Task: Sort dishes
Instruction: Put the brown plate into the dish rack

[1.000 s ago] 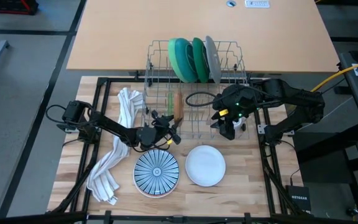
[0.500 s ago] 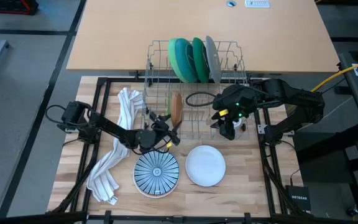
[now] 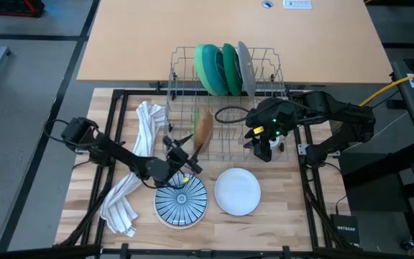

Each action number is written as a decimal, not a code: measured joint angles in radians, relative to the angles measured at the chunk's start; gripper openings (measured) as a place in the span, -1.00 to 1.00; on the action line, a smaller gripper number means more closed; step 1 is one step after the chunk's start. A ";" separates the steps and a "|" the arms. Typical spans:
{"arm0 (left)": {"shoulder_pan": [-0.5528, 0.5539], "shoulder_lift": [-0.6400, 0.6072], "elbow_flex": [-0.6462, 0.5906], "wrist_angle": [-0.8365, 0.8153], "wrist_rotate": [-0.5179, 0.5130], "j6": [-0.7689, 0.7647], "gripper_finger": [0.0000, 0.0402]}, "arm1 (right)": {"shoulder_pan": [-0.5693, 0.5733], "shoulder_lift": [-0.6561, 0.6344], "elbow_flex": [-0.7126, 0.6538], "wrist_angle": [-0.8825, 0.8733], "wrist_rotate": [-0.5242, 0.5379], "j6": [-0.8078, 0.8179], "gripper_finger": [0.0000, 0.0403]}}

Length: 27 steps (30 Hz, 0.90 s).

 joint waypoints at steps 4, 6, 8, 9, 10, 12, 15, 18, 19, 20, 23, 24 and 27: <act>0.003 -0.013 0.000 0.003 -0.011 0.022 0.12 | 0.000 0.000 0.000 0.001 0.000 0.000 -0.11; 0.013 -0.012 0.000 -0.010 -0.011 0.019 0.12 | 0.000 0.000 0.000 0.001 0.000 0.000 -0.11; 0.019 -0.012 0.000 -0.024 -0.011 -0.003 0.12 | 0.000 0.000 0.000 0.000 0.000 0.000 -0.11; 0.019 -0.012 0.000 -0.024 -0.012 -0.007 0.12 | 0.000 0.000 0.000 0.000 0.000 0.000 -0.11; 0.015 -0.012 0.000 -0.017 -0.012 -0.006 0.12 | 0.000 0.000 0.000 0.000 0.000 0.000 -0.11; 0.003 -0.012 0.000 0.019 -0.018 0.000 0.12 | 0.000 0.000 0.000 0.000 0.000 -0.004 -0.11; -0.008 -0.012 0.000 0.033 -0.046 0.000 0.12 | 0.000 0.000 0.000 -0.004 0.000 -0.010 -0.11; -0.011 -0.012 0.000 0.036 -0.110 0.001 0.12 | 0.000 0.000 0.000 -0.010 0.000 -0.010 -0.11; -0.010 -0.012 0.000 0.041 -0.136 -0.008 0.12 | 0.000 0.000 0.000 -0.013 0.000 -0.010 -0.11; -0.010 -0.014 0.000 0.047 -0.158 -0.021 0.12 | 0.000 0.000 0.000 -0.018 0.000 -0.009 -0.11; -0.015 -0.043 0.000 0.050 -0.190 -0.076 0.12 | 0.000 0.000 0.000 -0.032 0.000 -0.008 -0.11; -0.019 -0.055 0.000 0.053 -0.194 -0.096 0.12 | 0.000 0.000 0.000 -0.044 0.000 -0.008 -0.11; -0.048 -0.098 0.000 0.051 -0.194 -0.106 0.12 | 0.000 0.000 0.000 -0.068 0.000 -0.007 -0.11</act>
